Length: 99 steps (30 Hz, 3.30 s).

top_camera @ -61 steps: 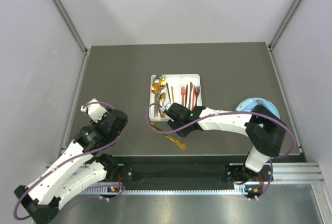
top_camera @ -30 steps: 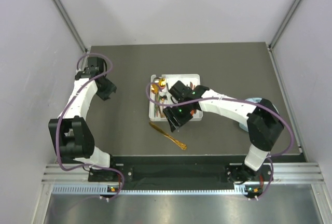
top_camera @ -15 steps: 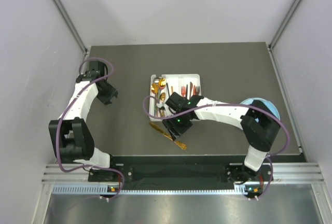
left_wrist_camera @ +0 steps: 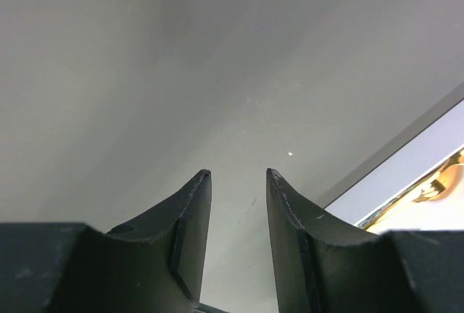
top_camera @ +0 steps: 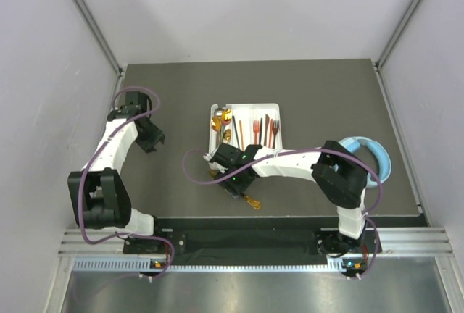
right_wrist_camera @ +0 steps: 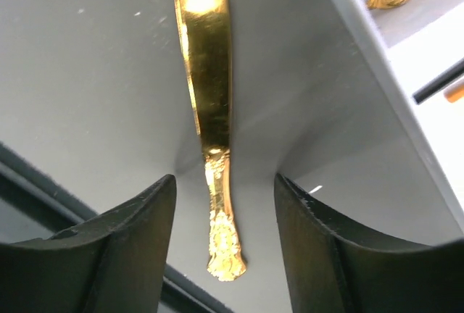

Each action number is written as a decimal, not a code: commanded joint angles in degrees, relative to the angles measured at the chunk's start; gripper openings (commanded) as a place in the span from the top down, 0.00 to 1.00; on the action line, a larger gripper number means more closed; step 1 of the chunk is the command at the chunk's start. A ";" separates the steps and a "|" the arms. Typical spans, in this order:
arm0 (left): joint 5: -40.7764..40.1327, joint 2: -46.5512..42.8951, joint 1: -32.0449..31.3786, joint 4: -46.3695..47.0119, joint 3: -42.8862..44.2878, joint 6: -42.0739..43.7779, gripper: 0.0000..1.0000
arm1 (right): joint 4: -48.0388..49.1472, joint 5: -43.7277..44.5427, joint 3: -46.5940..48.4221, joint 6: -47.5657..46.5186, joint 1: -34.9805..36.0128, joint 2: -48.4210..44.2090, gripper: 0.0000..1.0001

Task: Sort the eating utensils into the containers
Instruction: Pick up the knife at the center of the board.

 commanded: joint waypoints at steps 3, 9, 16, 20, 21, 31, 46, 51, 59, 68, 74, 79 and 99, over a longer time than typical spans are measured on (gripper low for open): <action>-0.43 -3.76 0.09 1.21 -2.08 1.78 0.59 | 1.26 7.91 -0.48 1.28 1.35 3.73 0.45; 1.50 -5.17 0.09 2.87 -3.57 1.52 0.59 | 1.08 10.47 0.05 1.89 3.99 6.72 0.48; 2.38 -6.57 0.09 3.93 -4.46 1.61 0.60 | 4.33 5.64 -2.49 4.62 4.52 8.21 0.60; 2.11 -7.02 0.18 3.49 -3.93 2.14 0.60 | 5.03 5.37 -3.99 5.32 4.60 8.65 0.54; 2.29 -6.93 0.09 3.58 -3.84 2.14 0.60 | 5.21 5.11 -4.34 5.49 4.60 8.65 0.54; 2.99 -7.54 0.18 2.79 -4.81 1.61 0.60 | 5.74 4.58 -10.14 7.17 4.25 7.60 0.57; 5.01 -7.10 0.01 1.03 -3.76 -0.15 0.61 | -2.70 6.60 -13.13 6.47 2.23 -2.24 0.55; 5.10 -6.75 0.00 1.73 -3.49 -0.59 0.61 | -2.00 5.55 -13.75 5.41 1.70 -1.55 0.54; 4.66 -7.10 0.01 1.47 -4.11 0.38 0.61 | 0.81 4.15 -12.96 6.37 1.70 1.97 0.55; 4.93 -7.10 0.00 1.91 -4.72 0.46 0.62 | 1.26 1.77 -12.00 6.73 2.76 4.17 0.83; 4.40 -7.63 0.01 2.00 -5.25 0.55 0.62 | 2.13 0.10 -10.85 5.85 3.99 4.87 1.00; 2.29 -7.81 0.09 1.73 -5.07 0.47 0.61 | 1.43 -2.36 -5.67 2.86 5.83 4.61 1.00; -1.67 -6.49 9.15 1.21 -1.29 0.20 0.60 | -3.75 -0.43 14.62 -10.32 3.47 5.92 1.00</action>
